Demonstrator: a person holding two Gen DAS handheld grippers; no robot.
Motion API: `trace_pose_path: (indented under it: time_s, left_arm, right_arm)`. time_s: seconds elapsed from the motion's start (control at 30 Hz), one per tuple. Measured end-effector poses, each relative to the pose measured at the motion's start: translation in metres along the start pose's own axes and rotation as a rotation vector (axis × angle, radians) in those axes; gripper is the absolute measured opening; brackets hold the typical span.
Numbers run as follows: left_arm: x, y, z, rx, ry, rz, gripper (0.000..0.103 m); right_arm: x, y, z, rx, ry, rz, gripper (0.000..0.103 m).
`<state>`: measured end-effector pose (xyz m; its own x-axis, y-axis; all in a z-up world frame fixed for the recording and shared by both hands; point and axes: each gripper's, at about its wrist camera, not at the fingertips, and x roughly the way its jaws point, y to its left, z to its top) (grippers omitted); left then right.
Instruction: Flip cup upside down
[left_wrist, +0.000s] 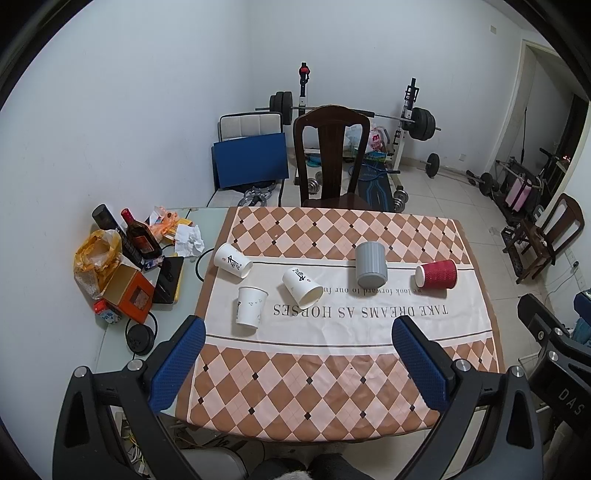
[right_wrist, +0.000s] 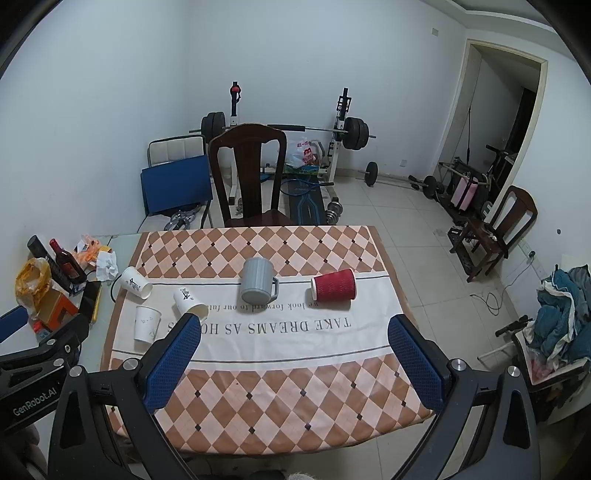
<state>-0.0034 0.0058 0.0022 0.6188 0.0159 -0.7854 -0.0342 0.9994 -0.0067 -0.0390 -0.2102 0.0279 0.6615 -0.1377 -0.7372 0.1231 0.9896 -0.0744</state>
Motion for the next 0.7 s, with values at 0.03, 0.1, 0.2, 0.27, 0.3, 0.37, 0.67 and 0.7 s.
trace_pose_path:
  time_s: [0.03,0.1,0.2,0.27,0.3,0.37,0.67,0.7]
  left_arm:
    - [0.0002,-0.0004,0.0005,0.001,0.001,0.0,0.103]
    - [0.0003,-0.0006,0.0009,0.001,0.001,0.0,0.103]
    - [0.0,-0.0003,0.0013,0.001,0.004,-0.003,0.103]
    - [0.0004,-0.0011,0.0022,0.002,0.002,-0.002,0.103]
    - [0.0005,-0.0009,0.0023,0.003,0.003,-0.003,0.103]
    - [-0.0004,-0.0006,0.0023,0.001,0.004,-0.003,0.103]
    - [0.0,-0.0015,0.0023,0.0,0.002,-0.003,0.103]
    - [-0.0001,-0.0015,0.0024,0.0,0.002,-0.003,0.103]
  right_arm:
    - [-0.0002,-0.0003,0.0005,0.0,0.001,0.001,0.102]
    - [-0.0002,-0.0001,0.0005,0.0,0.0,0.0,0.102]
    - [-0.0003,0.0,0.0006,0.0,0.0,0.0,0.102]
    - [-0.0004,-0.0001,0.0023,0.0,0.002,0.001,0.102]
    - [-0.0009,0.0,0.0023,-0.001,0.0,0.001,0.102]
    - [-0.0002,0.0002,0.0021,-0.002,0.0,-0.001,0.102]
    - [-0.0017,-0.0008,0.005,-0.001,-0.002,0.0,0.102]
    - [-0.0014,-0.0002,0.0032,-0.002,-0.004,-0.002,0.102]
